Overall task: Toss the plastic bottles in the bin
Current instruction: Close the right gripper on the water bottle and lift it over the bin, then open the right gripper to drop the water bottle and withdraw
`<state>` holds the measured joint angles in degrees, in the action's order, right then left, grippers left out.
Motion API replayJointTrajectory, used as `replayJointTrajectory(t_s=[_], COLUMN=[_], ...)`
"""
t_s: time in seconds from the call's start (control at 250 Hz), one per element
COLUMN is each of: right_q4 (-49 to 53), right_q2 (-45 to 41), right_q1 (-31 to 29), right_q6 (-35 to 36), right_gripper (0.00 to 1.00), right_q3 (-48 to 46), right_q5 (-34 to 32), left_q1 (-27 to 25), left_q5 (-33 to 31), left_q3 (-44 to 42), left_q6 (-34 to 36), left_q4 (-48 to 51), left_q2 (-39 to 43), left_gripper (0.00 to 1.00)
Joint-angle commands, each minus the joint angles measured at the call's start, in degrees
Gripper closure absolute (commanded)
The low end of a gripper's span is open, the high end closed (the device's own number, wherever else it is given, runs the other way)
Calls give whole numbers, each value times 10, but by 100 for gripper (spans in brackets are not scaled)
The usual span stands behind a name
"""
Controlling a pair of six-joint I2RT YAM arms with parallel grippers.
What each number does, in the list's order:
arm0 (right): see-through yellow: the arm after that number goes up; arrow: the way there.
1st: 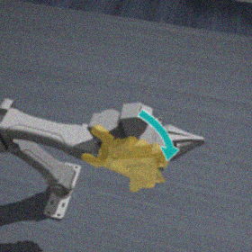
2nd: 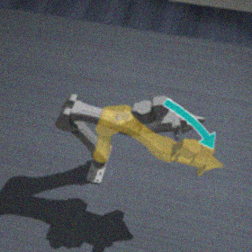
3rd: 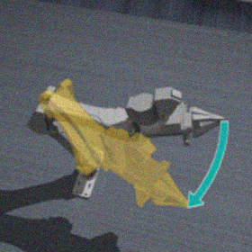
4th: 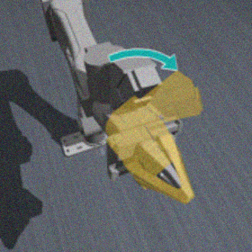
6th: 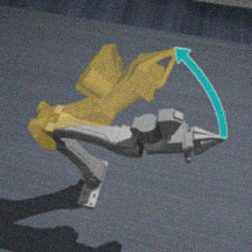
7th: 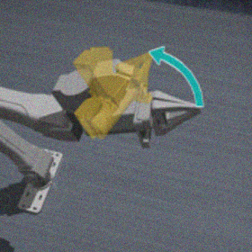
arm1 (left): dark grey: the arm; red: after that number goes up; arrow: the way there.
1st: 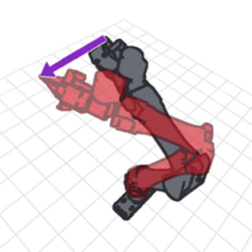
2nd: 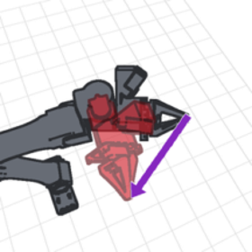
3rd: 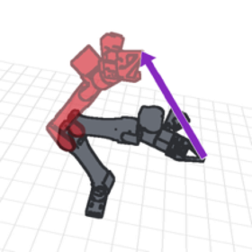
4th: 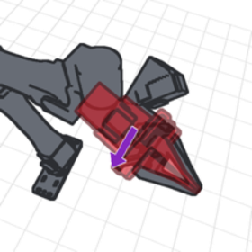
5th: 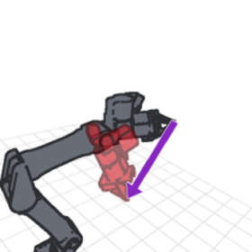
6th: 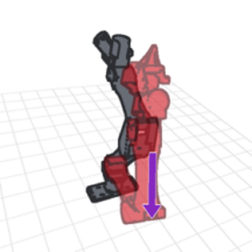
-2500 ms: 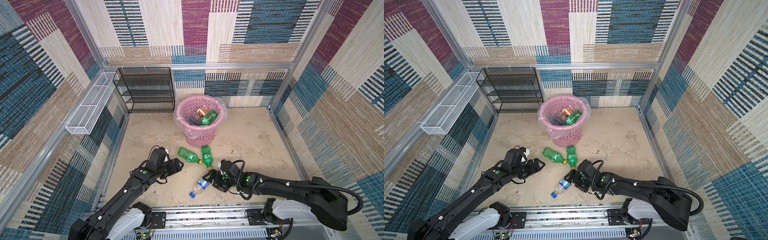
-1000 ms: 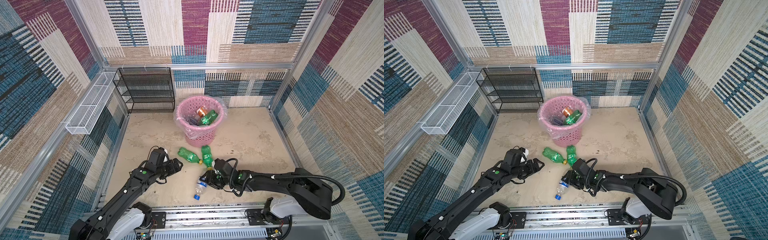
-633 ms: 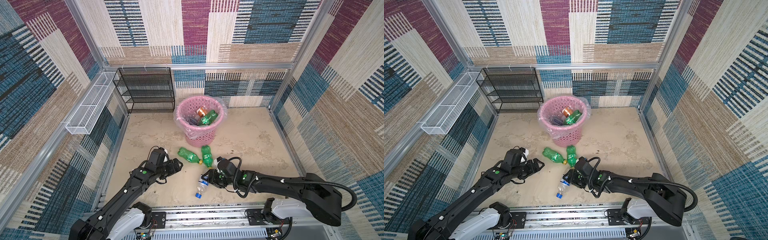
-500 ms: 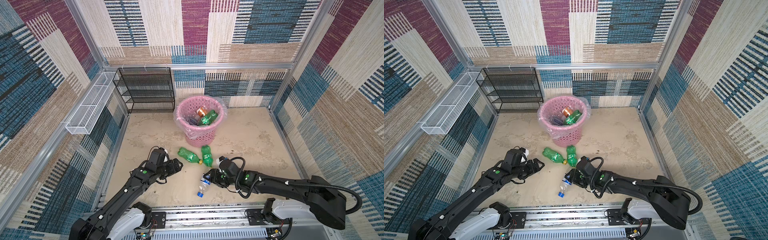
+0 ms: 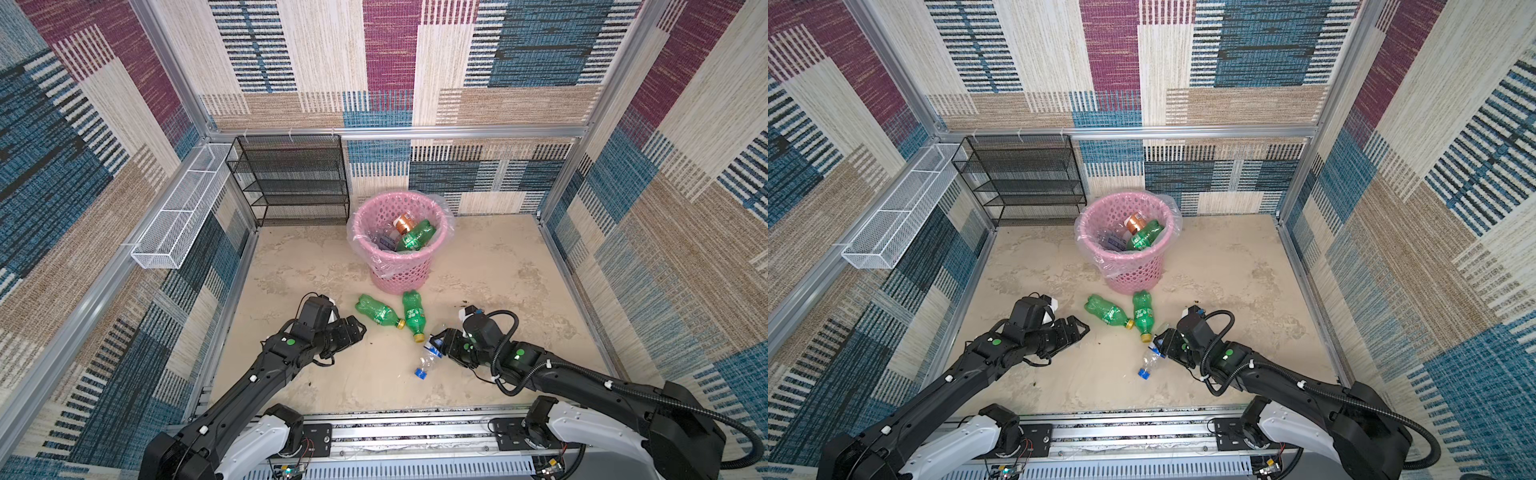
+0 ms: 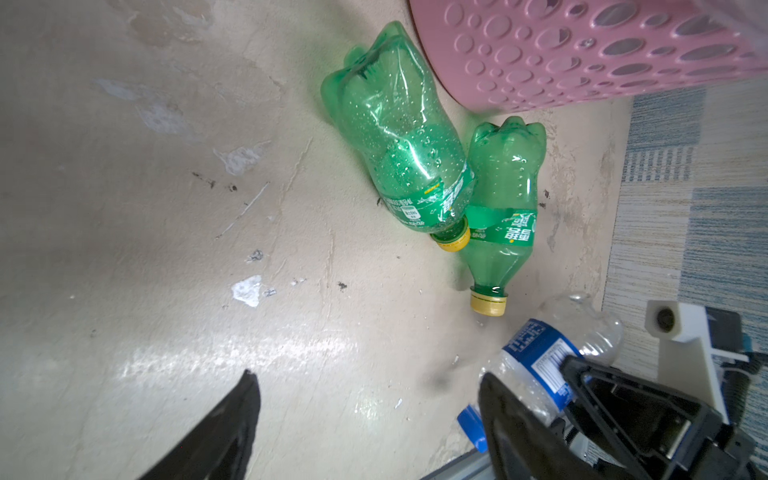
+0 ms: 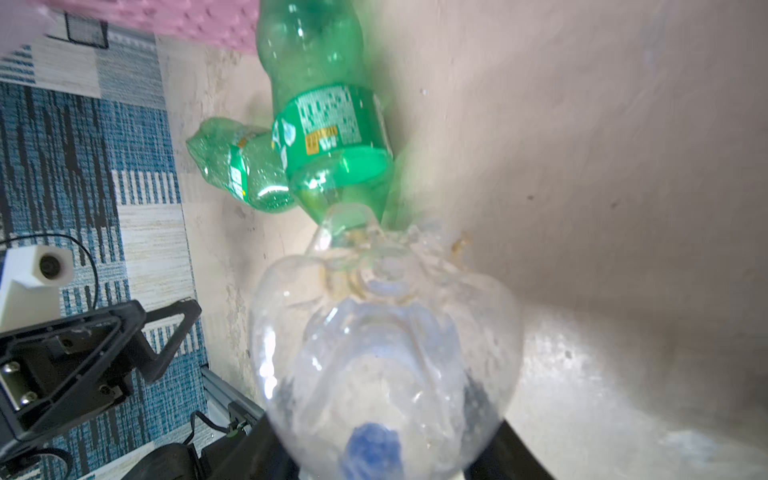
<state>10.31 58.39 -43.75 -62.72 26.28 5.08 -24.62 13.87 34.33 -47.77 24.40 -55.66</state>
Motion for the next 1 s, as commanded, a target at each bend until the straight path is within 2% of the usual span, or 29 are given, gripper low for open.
replayJointTrajectory(t_s=[0.0,0.148,0.236,0.304,0.356,0.412,0.504,0.548,0.624,0.816,0.996], right_q4=[18,34,39,33,33,44,103,106,58,73,88], right_q2=[-27,-53,-12,46,97,159,237,231,161,26,-38], right_q1=[29,88,114,119,119,120,128,128,128,132,132], right_q6=[51,138,203,242,269,293,299,293,269,220,173], right_gripper=[45,45,44,42,37,25,9,5,3,5,8], right_q3=[24,134,266,403,511,622,727,703,572,350,193], right_q5=[-18,-31,-28,-26,-32,-40,-6,7,1,-7,14], left_q1=[0,0,0,0,0,0,0,0,0,0,1], left_q5=[3,-1,-4,-5,-8,-8,-6,-4,-11,-17,-22], left_q3=[8,16,22,32,40,50,66,71,66,31,31], left_q6=[3,6,6,5,3,2,0,1,2,-6,-3], left_q4=[-4,4,7,9,13,13,16,21,29,36,39], left_q2=[-2,-2,-2,-5,-5,-8,-8,-5,11,43,40], left_gripper=[17,17,17,17,17,17,17,17,17,17,17])
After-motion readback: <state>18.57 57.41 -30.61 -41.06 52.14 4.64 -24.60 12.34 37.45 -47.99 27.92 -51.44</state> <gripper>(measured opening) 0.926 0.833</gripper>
